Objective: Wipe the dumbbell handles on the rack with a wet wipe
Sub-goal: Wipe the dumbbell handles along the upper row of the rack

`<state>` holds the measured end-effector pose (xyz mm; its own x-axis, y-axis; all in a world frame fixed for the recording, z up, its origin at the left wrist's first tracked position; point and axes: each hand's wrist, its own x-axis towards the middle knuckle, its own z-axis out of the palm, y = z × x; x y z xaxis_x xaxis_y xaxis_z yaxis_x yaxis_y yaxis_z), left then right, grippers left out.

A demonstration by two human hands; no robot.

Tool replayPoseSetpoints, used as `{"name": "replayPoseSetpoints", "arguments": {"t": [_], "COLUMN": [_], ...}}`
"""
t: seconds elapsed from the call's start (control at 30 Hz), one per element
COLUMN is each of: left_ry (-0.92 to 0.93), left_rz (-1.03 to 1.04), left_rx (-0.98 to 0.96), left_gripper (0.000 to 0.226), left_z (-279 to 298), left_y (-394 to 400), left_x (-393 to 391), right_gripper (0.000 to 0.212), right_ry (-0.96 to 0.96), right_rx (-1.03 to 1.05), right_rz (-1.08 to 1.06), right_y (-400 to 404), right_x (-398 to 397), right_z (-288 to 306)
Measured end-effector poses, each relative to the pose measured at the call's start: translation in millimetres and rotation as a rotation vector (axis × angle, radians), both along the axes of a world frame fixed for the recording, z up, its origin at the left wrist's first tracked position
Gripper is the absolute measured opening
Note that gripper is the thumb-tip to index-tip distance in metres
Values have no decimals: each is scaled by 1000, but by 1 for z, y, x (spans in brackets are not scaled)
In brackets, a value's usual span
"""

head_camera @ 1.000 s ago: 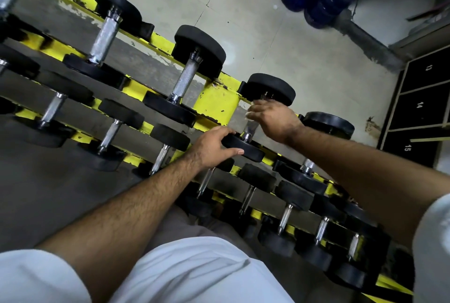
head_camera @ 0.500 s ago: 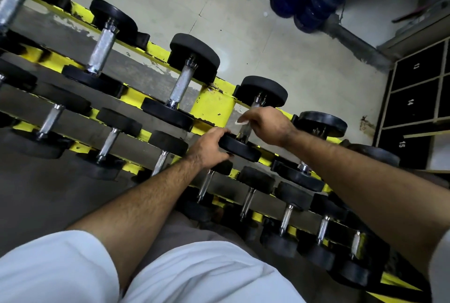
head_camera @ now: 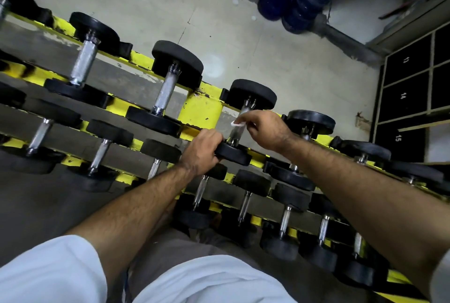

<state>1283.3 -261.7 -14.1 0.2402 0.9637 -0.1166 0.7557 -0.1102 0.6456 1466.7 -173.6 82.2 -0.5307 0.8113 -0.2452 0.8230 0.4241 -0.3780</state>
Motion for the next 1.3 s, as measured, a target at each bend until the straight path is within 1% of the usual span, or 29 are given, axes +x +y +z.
{"name": "replayPoseSetpoints", "arguments": {"t": [0.13,0.2,0.3,0.43,0.6,0.7,0.77,0.87,0.93,1.03,1.1,1.2,1.23,1.3], "left_ry": [235,316,429,455,477,456,414,228,93,-32,-57,-82,-89,-104], "left_rz": [-73,-121,-202,-184,-145,-95,-91,-37,33,121,176,256,285,321], "left_rx": [139,209,264,277,280,258,209,133,106,39,18,-58,-78,-81], "left_gripper": [37,38,38,42,52,48,49,54,58,55,54,62,63,63], "left_z": [19,25,27,23,21,23,27,28,28,30,33,36,36,34], "left_y": [-2,-3,-5,-13,-18,-21,-21,-21,-23,-25,-24,-24,-24,-25], "left_x": [2,6,16,27,37,38,37,29,23,16,16,20,21,23], "right_gripper": [44,44,44,43,40,42,36,39,41,43,43,41,42,41], "right_ry": [26,51,102,177,166,161,126,31,-52,-158,-191,-172,-169,-225], "right_rx": [26,58,102,206,236,246,291,339,317,252,224,219,233,257], "right_rz": [-36,-45,-48,-48,10,101,164,249,319,301,364,568,592,508], "right_y": [1,0,0,3,2,3,13,28,33,29,23,21,25,35], "right_x": [9,11,11,15,17,14,13,13,14,9,5,12,15,16], "right_z": [-5,-7,-11,-20,-37,-38,-40,-52,-61,-65,-65,-62,-61,-59]}}
